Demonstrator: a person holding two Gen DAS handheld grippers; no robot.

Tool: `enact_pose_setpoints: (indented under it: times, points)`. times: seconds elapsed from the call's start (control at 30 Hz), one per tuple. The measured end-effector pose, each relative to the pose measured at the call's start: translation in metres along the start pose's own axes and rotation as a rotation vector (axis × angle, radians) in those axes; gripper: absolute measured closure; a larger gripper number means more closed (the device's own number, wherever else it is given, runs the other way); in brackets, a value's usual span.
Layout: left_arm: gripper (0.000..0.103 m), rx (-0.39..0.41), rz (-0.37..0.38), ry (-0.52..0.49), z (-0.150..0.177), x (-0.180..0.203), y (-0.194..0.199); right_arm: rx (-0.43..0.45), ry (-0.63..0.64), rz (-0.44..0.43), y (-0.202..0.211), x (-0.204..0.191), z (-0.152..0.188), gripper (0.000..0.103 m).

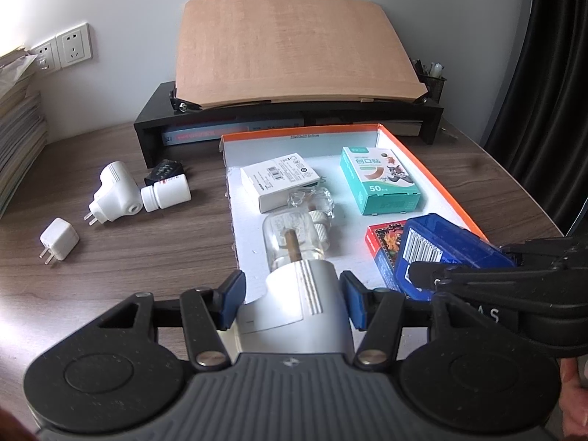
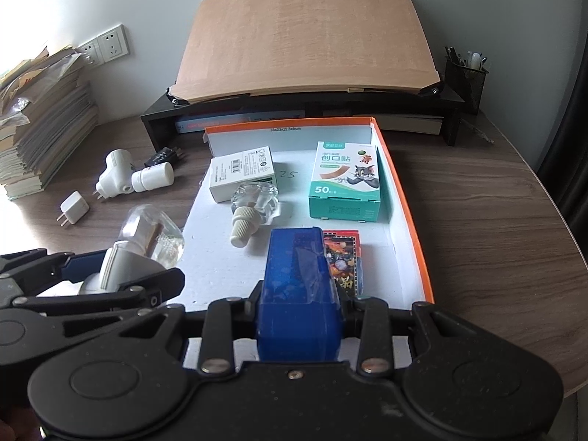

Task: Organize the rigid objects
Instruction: 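Lower and release the blue case with right tool while left tool releases adapter in tray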

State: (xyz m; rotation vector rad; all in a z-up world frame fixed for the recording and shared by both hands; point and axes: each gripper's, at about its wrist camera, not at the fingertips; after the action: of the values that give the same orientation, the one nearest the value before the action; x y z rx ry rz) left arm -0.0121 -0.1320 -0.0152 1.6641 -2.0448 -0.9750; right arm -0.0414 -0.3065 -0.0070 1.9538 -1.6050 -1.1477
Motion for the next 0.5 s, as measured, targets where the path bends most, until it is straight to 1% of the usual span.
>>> enact_pose_setpoints:
  times: [0.3,0.5]
  points:
    - [0.046,0.0,0.004,-0.003,-0.0006,0.0013,-0.0004,0.012,-0.011,0.017,0.0023,0.0059,-0.0007,0.061]
    - [0.046,0.001,0.01,-0.009,-0.0008,0.0055,-0.0003,0.025,-0.023,0.004,0.0065,0.0098,-0.0011,0.061]
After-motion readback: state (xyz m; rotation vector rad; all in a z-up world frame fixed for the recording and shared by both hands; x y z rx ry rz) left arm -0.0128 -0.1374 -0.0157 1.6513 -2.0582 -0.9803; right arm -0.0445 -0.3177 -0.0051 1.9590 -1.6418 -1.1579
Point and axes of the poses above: each gripper's, at about its wrist camera, not at the fingertips, and y roughly against the way its jaws point, x to its right, z to its underside, and after that the axes turned 14 degrees about -z, right-handed
